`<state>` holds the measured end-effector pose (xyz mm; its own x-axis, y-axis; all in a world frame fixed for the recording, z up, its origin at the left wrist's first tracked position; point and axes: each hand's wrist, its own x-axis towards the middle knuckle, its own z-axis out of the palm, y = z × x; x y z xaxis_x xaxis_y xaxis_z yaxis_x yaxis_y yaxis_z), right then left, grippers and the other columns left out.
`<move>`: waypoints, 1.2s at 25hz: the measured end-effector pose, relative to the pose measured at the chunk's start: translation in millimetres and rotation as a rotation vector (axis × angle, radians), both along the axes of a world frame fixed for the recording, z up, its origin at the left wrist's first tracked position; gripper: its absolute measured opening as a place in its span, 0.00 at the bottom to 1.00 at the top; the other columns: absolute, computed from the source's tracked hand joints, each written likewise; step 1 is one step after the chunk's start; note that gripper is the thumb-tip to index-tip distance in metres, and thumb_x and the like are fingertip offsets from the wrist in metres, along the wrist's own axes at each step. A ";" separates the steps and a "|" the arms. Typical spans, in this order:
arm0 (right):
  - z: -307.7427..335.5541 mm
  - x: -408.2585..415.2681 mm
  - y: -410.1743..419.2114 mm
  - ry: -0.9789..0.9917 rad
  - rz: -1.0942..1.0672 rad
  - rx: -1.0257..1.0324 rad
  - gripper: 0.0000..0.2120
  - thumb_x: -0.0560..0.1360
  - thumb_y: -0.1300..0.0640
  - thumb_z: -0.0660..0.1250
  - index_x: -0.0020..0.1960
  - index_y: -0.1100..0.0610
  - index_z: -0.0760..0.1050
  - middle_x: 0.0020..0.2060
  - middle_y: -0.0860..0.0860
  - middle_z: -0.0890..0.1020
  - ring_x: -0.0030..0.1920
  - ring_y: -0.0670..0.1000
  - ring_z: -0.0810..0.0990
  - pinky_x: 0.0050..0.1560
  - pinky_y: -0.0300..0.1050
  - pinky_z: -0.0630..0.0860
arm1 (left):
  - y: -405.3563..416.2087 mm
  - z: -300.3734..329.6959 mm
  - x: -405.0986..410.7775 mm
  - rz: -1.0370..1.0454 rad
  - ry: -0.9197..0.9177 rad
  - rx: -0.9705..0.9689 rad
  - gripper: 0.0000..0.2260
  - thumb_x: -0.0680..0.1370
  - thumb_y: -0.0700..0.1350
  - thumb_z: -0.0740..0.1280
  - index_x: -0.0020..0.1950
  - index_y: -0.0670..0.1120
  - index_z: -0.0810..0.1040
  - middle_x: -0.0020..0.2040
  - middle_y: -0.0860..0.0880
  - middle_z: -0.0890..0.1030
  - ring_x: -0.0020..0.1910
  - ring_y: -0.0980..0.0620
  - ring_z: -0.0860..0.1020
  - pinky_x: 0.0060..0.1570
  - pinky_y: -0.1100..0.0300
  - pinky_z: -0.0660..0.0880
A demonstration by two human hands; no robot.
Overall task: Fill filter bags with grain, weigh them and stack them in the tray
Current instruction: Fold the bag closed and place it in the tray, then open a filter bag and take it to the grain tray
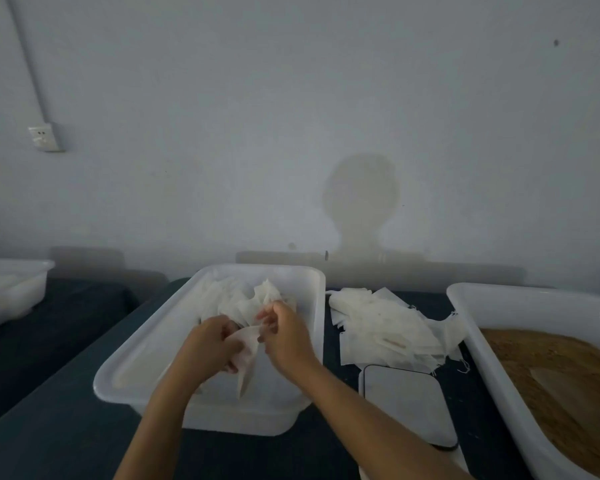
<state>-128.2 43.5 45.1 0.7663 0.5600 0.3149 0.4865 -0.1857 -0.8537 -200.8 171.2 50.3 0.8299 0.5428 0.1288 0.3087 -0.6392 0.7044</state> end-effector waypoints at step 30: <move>-46.0 198.9 -140.9 -0.236 -0.379 -0.533 0.10 0.77 0.54 0.65 0.57 0.56 0.73 0.56 0.51 0.76 0.58 0.54 0.73 0.58 0.48 0.71 | -118.2 -24.1 82.4 -0.193 -0.043 0.394 0.04 0.77 0.50 0.64 0.46 0.52 0.69 0.44 0.56 0.75 0.45 0.58 0.75 0.47 0.66 0.71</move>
<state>70.7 -97.4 -0.9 0.8842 0.3923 0.2536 0.4671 -0.7437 -0.4783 -118.4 53.0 26.1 0.9007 0.2812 0.3313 0.1335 -0.9046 0.4048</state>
